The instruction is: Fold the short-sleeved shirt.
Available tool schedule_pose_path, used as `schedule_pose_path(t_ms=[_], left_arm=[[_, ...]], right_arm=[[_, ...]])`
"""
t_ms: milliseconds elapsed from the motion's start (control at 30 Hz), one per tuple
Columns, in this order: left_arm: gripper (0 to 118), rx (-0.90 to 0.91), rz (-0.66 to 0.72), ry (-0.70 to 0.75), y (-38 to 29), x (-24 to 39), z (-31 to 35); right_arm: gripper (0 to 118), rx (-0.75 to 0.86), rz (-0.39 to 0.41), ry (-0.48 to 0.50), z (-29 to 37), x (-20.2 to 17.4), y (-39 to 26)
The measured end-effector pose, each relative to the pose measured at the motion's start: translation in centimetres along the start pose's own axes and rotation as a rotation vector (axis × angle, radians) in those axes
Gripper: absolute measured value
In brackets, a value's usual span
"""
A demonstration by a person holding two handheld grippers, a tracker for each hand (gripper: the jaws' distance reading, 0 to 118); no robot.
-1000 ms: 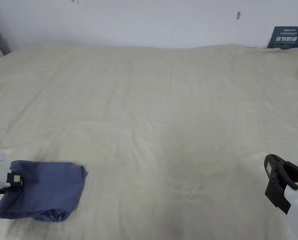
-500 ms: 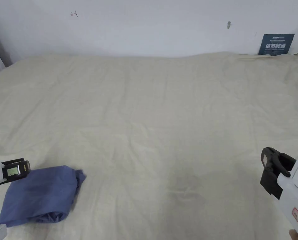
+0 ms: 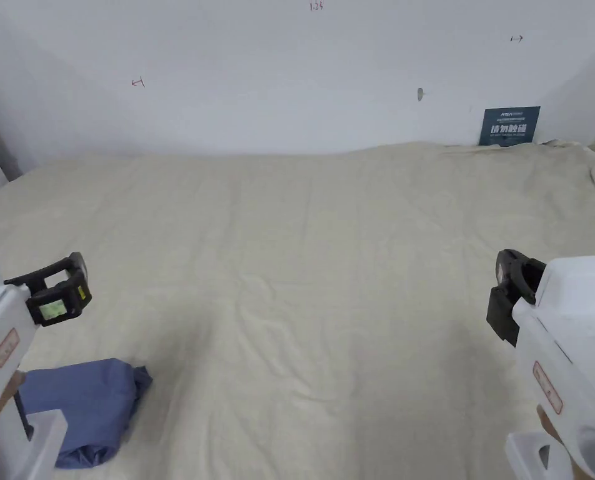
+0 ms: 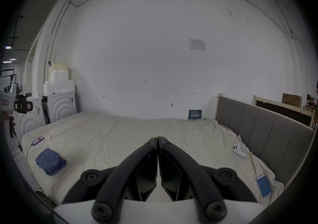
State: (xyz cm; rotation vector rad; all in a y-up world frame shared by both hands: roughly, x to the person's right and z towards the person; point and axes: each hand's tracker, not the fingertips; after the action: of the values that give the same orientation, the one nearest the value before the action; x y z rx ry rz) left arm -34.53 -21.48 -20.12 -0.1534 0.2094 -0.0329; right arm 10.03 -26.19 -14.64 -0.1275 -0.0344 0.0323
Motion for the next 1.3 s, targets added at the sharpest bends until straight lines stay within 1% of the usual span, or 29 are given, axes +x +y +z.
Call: schedule_pose_path(t_ms=[100, 167, 333, 367, 400, 500, 533, 600, 633, 700, 733, 1133, 1300], left_arm=[[116, 0.056, 0.016, -0.024, 0.6, 2.9, 1.6], [116, 0.1, 0.025, -0.043, 0.7, 4.7, 2.4], [113, 0.198, 0.018, -0.087, -0.9, 9.3, 3.6], [111, 0.202, 0.016, -0.1, -1.2, 9.9, 3.8], [106, 0.221, 0.016, -0.112, -1.7, 10.7, 4.0], [69, 0.247, -0.007, -0.155, -2.8, 12.8, 4.7], [50, 0.258, -0.019, -0.17, -3.3, 13.4, 4.9], [26, 0.259, -0.023, -0.183, -4.0, 14.4, 5.2], [18, 0.255, -0.024, -0.195, -4.3, 14.8, 5.2], [9, 0.236, -0.02, -0.214, -4.8, 15.2, 5.1], [0, 0.226, -0.019, -0.225, -5.1, 15.6, 5.1], [0, 0.174, -0.035, -0.233, -6.8, 16.5, 4.9], [0, 0.167, -0.015, -0.245, -6.9, 16.3, 4.8]], right_arm=[[0, 0.028, 0.008, -0.007, 0.5, 0.5, 0.4], [0, 0.036, 0.006, -0.013, 0.3, 2.0, 0.5], [0, 0.051, 0.003, -0.022, 0.9, 3.2, 0.5], [0, 0.053, 0.003, -0.024, 1.0, 3.4, 0.4], [0, 0.055, 0.002, -0.026, 1.3, 3.1, 0.7], [0, 0.06, 0.0, -0.034, 1.7, 3.5, 0.6], [0, 0.064, -0.001, -0.036, 1.7, 3.7, 0.6], [0, 0.064, -0.004, -0.041, 1.8, 4.0, 0.5], [0, 0.065, -0.007, -0.041, 1.8, 4.1, 0.4], [0, 0.066, -0.011, -0.044, 2.0, 4.0, 0.6], [0, 0.069, -0.011, -0.046, 2.1, 4.1, 0.5], [0, 0.062, -0.004, -0.064, 2.4, 4.1, 0.2], [0, 0.061, -0.002, -0.07, 2.5, 4.0, 0.0]])
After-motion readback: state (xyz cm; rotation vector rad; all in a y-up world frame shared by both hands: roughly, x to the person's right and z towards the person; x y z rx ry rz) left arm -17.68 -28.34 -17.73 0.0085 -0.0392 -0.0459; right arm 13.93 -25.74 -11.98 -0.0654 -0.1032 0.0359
